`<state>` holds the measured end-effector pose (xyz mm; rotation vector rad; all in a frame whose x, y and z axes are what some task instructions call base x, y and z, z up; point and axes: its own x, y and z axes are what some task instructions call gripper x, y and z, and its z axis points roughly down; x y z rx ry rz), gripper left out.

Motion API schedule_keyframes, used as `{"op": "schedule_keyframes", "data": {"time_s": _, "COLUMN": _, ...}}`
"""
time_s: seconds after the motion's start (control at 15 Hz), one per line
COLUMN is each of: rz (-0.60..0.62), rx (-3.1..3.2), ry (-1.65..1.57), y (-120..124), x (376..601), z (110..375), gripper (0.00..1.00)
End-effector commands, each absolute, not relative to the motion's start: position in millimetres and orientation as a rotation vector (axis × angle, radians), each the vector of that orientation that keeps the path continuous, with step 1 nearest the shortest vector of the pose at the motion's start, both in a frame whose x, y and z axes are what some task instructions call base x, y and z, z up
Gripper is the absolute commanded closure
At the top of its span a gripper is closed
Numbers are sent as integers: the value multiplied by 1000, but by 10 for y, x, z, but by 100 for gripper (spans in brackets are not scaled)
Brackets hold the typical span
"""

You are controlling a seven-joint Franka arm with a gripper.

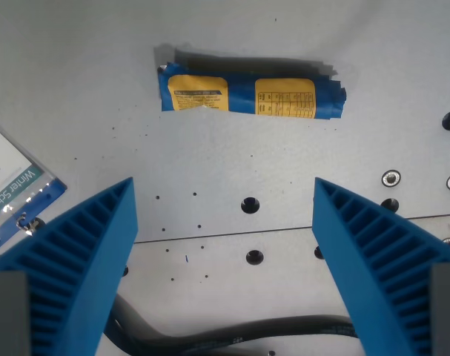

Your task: Move in base positive z

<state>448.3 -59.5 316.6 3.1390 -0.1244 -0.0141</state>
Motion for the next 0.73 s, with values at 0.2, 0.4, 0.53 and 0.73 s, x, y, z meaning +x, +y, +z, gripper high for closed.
{"op": "schedule_keyframes", "data": {"time_s": 0.2, "rz": -6, "rx": 3139, "ry": -124, "y": -595, "x": 4480, "z": 3341, "gripper": 0}}
{"op": "schedule_keyframes", "data": {"time_s": 0.4, "rz": -6, "rx": 3139, "ry": -124, "y": -595, "x": 4480, "z": 3491, "gripper": 0}}
{"op": "schedule_keyframes", "data": {"time_s": 0.53, "rz": -6, "rx": 3139, "ry": -124, "y": -596, "x": 4482, "z": 3591, "gripper": 0}}
{"op": "schedule_keyframes", "data": {"time_s": 0.73, "rz": -6, "rx": 3139, "ry": -124, "y": -596, "x": 4485, "z": 3741, "gripper": 0}}
